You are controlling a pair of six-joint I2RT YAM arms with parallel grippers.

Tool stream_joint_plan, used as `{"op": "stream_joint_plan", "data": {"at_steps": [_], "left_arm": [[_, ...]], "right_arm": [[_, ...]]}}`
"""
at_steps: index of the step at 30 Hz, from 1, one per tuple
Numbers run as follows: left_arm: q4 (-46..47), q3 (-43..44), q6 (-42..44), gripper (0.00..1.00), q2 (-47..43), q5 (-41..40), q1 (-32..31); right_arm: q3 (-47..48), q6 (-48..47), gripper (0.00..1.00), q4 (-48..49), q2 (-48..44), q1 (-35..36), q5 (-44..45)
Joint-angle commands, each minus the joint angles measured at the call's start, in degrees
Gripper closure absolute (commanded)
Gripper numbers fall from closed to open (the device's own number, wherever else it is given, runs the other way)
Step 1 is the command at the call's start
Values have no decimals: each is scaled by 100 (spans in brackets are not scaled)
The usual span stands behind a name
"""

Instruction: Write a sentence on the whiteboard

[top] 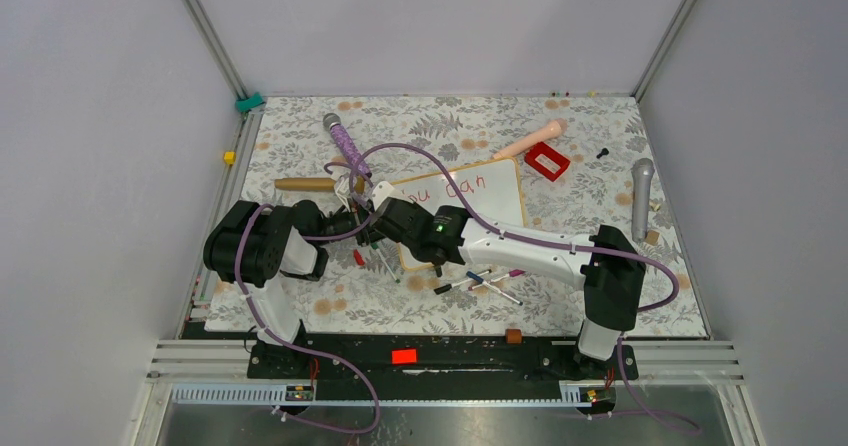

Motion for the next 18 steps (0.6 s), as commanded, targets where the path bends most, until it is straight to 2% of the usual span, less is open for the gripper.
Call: {"op": "stream_joint_plan", "data": {"at_steps": [1, 10, 18], "left_arm": [[205, 66, 397, 99, -49, 20, -20], [210, 56, 398, 99, -47, 3, -30], [205, 66, 387, 99, -36, 7, -36]], "right_arm": [[140, 35, 100, 91, 45, -110, 200], [-410, 344, 100, 90, -262, -111, 27], [-424, 414, 100, 81, -328, -111, 20]]}}
